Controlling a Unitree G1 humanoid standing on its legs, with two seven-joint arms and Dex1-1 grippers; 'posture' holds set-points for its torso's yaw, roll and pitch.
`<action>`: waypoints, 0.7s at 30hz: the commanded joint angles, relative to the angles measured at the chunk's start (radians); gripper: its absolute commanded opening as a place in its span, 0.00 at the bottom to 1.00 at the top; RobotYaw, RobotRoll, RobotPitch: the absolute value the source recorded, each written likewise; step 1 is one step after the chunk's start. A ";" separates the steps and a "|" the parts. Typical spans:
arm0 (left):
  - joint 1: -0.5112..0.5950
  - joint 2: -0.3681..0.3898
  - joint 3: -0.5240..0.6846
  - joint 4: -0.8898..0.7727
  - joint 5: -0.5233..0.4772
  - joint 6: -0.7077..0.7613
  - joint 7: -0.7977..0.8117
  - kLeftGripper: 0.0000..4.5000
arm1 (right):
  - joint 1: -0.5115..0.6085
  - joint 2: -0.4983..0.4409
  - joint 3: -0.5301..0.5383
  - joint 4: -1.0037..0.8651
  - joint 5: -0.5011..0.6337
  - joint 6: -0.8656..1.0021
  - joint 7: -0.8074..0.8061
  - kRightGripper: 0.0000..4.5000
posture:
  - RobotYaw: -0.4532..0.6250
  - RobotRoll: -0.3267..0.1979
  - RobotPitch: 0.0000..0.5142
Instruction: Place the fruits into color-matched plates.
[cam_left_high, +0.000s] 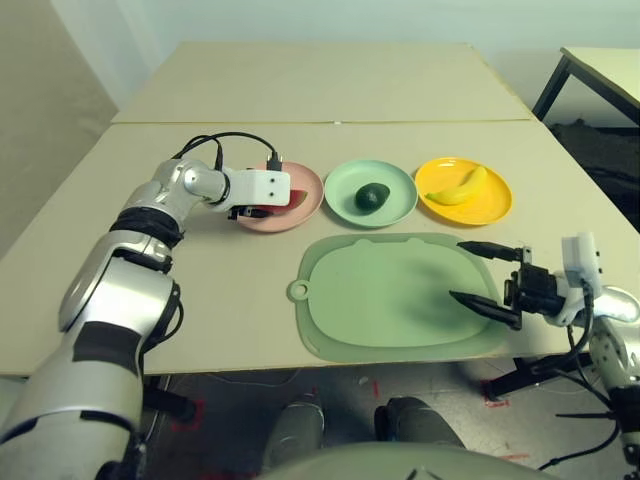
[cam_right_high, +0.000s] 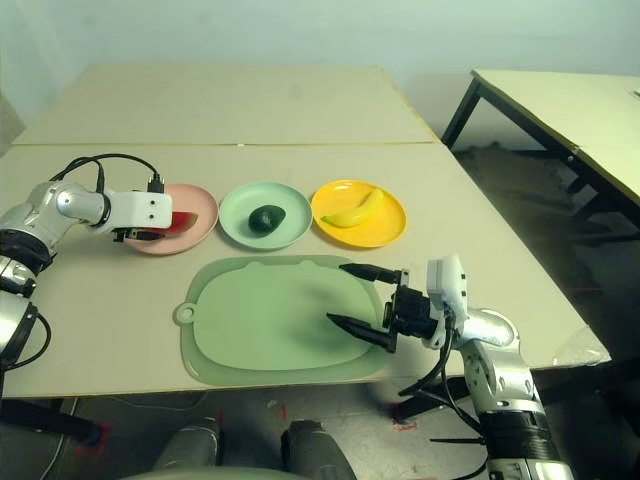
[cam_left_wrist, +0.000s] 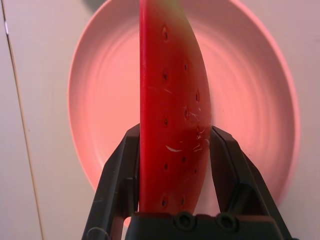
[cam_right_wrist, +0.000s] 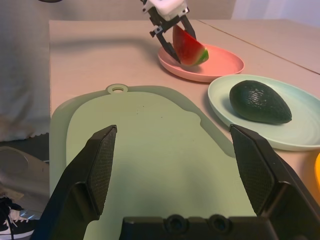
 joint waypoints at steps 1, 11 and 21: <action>0.000 -0.011 -0.003 0.025 0.023 0.013 0.020 0.54 | 0.010 -0.007 0.003 -0.012 -0.020 -0.003 0.001 1.00 | 0.42 0.62 0.07; 0.010 0.010 0.009 0.032 0.032 0.000 0.034 1.00 | 0.025 -0.008 0.008 -0.003 -0.047 -0.009 -0.006 1.00 | 0.43 0.62 0.07; 0.165 0.094 0.193 -0.206 -0.183 0.018 -0.056 1.00 | 0.117 0.028 -0.026 -0.032 -0.064 -0.005 -0.129 1.00 | 0.43 0.62 0.11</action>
